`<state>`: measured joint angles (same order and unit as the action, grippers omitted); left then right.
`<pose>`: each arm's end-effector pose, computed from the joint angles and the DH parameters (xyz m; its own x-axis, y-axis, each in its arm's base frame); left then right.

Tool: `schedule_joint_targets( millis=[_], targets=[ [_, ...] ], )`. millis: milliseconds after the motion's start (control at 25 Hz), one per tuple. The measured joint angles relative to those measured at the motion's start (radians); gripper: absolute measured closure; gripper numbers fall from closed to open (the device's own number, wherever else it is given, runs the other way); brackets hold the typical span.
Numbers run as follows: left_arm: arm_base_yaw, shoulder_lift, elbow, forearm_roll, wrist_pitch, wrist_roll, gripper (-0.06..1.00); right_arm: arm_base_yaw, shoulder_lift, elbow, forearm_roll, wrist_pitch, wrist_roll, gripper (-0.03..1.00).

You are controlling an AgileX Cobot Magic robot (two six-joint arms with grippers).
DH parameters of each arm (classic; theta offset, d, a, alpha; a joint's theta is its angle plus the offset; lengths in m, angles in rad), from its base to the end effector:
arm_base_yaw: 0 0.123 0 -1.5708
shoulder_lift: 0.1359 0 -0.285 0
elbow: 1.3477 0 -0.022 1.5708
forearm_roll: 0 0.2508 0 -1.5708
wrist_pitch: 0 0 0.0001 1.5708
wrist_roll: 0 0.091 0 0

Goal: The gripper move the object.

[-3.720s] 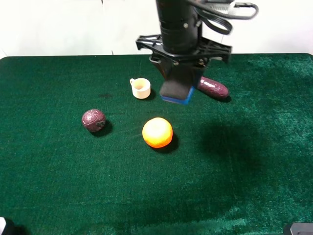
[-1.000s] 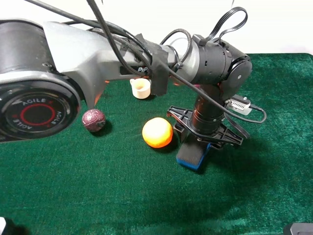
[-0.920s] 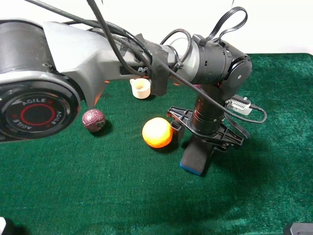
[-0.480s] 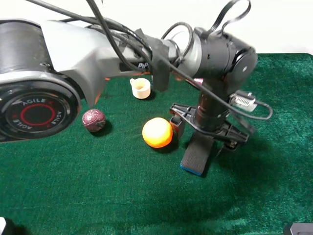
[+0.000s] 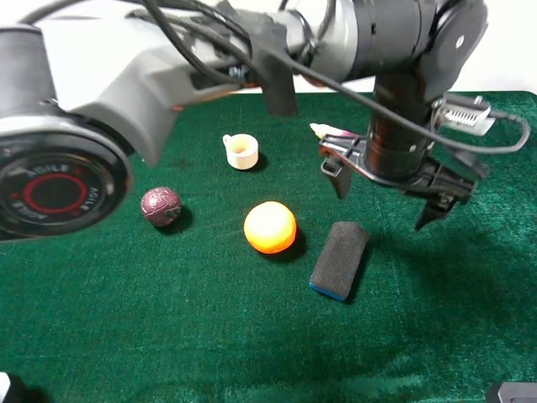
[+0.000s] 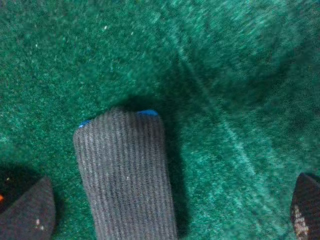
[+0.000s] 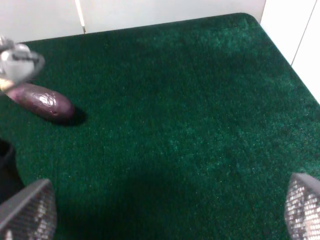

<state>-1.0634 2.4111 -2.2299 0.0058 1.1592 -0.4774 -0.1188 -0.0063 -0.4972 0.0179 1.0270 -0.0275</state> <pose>0.2512 -0.4509 0.1945 -0.8099 0.5154 -0.2800 0.5654 0.8132 -0.1384 -0.0039 0.0019 0.2792 -0.4214 0.0319 -0.9063 0.0971 0.9952 -0.0101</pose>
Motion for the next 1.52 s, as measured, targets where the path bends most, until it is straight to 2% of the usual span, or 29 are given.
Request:
schedule_joint_targets(
  millis=[280,520,1120,1160,1520],
  targets=[
    [0.0,-0.1,-0.002,0.0,0.001,0.035,-0.01,0.0,0.0,0.0,0.0,0.0,0.0,0.27],
    [0.0,-0.191,0.027,0.046,0.002,0.042,0.0,0.0,0.0,0.0,0.0,0.0,0.0,0.27],
    [-0.003,-0.658,0.535,0.177,0.002,0.034,0.01,0.0,0.0,0.0,0.0,0.0,0.0,0.27],
    [-0.003,-0.658,0.535,0.177,0.002,0.034,0.01,0.0,0.0,0.0,0.0,0.0,0.0,0.27],
    [-0.003,-0.978,0.867,0.222,0.002,0.031,0.01,0.0,0.0,0.0,0.0,0.0,0.0,0.27]
  ],
)
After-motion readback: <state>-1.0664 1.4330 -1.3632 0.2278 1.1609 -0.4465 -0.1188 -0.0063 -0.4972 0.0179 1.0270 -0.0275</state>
